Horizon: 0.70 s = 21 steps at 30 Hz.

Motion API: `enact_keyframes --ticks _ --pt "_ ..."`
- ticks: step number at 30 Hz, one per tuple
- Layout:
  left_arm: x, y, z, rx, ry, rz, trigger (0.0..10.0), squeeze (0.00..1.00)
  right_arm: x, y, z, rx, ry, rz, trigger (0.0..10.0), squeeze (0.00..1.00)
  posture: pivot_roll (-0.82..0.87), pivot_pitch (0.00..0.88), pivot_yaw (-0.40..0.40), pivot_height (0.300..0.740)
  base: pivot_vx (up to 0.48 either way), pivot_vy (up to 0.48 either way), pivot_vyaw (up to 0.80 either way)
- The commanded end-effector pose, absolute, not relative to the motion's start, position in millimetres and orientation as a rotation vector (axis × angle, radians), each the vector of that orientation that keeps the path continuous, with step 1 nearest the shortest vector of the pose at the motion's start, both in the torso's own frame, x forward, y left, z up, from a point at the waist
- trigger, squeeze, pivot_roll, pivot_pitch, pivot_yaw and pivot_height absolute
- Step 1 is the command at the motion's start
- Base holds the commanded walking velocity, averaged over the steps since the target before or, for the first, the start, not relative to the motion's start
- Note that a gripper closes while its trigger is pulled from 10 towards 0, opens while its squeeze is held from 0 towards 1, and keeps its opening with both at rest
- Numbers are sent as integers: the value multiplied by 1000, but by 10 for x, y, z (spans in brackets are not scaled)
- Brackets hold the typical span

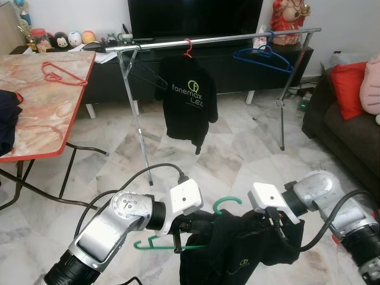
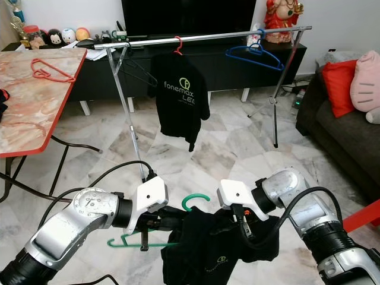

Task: Hang hanger

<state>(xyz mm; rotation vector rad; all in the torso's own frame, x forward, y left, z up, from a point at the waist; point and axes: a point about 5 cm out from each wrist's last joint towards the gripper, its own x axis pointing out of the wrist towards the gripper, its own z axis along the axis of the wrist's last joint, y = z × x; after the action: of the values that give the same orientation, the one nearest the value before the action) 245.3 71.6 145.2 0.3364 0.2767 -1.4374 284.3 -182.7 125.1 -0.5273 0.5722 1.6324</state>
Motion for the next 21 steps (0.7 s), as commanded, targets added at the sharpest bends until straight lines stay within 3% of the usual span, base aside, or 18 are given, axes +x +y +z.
enact_keyframes --ticks 1,15,21 --pt "2514 711 1610 386 193 -1428 10000 1000 2799 -1766 1202 -559 594 1683 0 0 -21 0 -44 740 0 0 0" --pt "2579 1138 1590 495 276 -1333 10000 1000 2857 -2112 1134 -598 659 1496 0 0 -21 0 -44 740 0 0 0" --pt "2767 1326 1670 464 199 -1077 10000 1000 3132 -2194 1246 -568 494 1192 0 0 -24 0 -42 740 0 0 0"
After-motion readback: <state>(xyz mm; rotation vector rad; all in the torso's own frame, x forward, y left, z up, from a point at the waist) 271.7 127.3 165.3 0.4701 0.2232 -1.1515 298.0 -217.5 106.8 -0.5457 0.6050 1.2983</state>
